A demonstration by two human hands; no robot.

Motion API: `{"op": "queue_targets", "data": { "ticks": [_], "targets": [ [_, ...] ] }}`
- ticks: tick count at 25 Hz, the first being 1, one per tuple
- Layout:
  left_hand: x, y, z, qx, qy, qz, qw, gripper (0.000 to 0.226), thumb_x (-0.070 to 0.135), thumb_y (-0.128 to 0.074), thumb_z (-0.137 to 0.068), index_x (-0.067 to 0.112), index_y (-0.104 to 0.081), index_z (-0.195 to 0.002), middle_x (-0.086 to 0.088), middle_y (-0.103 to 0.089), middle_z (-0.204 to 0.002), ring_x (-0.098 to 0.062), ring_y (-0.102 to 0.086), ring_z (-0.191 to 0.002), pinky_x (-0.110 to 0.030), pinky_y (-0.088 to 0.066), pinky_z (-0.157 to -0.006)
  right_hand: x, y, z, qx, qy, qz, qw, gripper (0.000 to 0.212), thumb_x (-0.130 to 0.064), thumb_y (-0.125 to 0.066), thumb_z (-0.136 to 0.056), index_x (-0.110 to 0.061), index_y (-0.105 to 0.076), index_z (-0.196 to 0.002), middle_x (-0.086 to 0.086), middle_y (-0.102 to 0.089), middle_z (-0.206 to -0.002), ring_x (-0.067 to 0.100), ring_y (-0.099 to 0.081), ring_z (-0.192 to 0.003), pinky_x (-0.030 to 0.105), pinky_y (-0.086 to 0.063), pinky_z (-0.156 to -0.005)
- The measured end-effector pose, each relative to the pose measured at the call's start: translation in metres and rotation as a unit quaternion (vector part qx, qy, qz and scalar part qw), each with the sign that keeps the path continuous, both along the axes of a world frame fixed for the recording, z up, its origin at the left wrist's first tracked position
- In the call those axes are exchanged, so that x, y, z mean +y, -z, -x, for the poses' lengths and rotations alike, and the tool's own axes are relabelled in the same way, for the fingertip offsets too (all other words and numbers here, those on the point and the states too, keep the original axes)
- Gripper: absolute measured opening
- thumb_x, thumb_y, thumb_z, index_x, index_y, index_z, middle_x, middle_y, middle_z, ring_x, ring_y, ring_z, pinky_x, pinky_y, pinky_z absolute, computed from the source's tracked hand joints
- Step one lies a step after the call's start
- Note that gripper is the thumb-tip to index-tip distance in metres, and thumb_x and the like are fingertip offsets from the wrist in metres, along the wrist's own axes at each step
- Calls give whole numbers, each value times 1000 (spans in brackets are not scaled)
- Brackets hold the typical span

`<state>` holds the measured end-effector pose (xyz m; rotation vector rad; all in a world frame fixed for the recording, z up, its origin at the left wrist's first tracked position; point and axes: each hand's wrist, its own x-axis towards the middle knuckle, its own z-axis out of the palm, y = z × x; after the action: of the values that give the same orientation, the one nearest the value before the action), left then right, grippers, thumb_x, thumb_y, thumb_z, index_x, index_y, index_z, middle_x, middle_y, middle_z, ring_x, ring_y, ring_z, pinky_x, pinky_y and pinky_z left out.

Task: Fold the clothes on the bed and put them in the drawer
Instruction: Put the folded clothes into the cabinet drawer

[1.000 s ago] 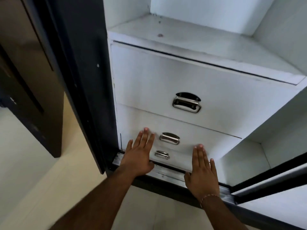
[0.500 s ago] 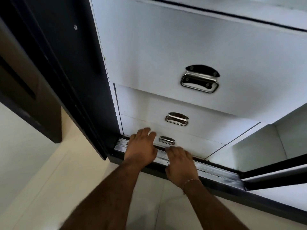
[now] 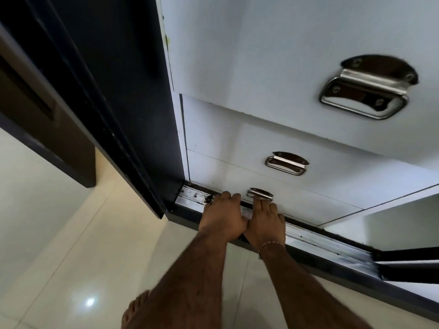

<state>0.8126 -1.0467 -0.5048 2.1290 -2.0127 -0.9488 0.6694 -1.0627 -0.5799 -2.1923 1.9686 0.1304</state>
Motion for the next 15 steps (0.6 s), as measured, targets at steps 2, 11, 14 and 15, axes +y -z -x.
{"op": "queue_targets", "data": {
  "ticks": [2, 11, 14, 15],
  "targets": [
    [0, -1, -2, -9, 7, 3, 1000, 63, 34, -60, -95, 18, -42, -153, -9, -46, -151, -30, -42, -140, -49, -41, -112, -3, -2, -5, 31, 10, 10, 999, 68, -37, -71, -82, -15, -51, -144, 11, -59, -135, 32, -52, -125, 50, -48, -96],
    [0, -24, 8, -66, 57, 93, 992, 69, 29, -63, -98, 23, -31, -159, -10, -5, -173, -30, -5, -160, -52, -18, -126, -12, -35, -11, 20, -4, -26, 999, 60, -39, -59, -97, -19, -42, -150, 6, -56, -146, 27, -45, -139, 47, -38, -111],
    [2, -41, 6, -93, 108, 118, 983, 76, 27, -63, -98, 23, -22, -162, -11, 1, -173, -30, 3, -160, -53, -11, -128, -7, -36, -9, 68, -31, -71, 995, 60, -39, -54, -98, -19, -38, -152, 5, -48, -153, 27, -39, -143, 49, -35, -112],
    [3, -49, 4, -95, 115, 140, 979, 78, 26, -63, -97, 23, -20, -162, -11, -2, -172, -30, 1, -160, -53, -10, -129, -4, -38, -9, 63, -23, -83, 994, 58, -38, -53, -98, -20, -39, -152, 4, -48, -153, 26, -39, -142, 50, -34, -111]
  ]
}}
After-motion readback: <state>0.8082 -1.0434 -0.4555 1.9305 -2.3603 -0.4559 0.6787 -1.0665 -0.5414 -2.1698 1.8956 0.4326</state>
